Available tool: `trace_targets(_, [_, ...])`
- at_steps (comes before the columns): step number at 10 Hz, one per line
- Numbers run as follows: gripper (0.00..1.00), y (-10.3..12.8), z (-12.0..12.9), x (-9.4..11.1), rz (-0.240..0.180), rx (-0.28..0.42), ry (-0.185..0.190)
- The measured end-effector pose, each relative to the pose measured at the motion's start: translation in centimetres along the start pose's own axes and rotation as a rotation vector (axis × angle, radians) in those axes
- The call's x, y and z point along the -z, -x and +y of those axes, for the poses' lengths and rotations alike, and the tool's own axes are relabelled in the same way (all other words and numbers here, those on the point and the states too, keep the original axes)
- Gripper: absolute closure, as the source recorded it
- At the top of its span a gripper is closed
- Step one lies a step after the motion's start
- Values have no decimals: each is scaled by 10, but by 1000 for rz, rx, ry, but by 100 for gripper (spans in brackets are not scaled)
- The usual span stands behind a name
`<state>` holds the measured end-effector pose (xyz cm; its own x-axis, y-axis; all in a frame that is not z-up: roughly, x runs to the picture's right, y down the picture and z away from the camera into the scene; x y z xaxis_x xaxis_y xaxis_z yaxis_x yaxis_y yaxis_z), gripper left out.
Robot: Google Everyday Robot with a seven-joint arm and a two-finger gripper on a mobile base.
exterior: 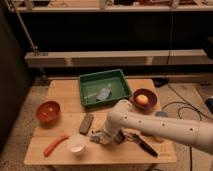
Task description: Wipe table surface with towel
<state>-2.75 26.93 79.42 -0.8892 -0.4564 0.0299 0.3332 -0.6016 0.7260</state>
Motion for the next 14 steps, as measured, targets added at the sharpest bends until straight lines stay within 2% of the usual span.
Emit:
trace_targets(2, [100, -9, -7, -7, 3, 25, -11])
trace_targets(5, [100, -15, -39, 9, 18, 92, -1])
trace_targets(6, [100, -12, -55, 17, 15, 109, 7])
trace_targets(8, [100, 1, -75, 21, -7, 118, 8])
trace_targets(12, [100, 39, -72, 30, -26, 51, 17])
trace_targets(14, [100, 60, -60, 38, -31, -14, 47])
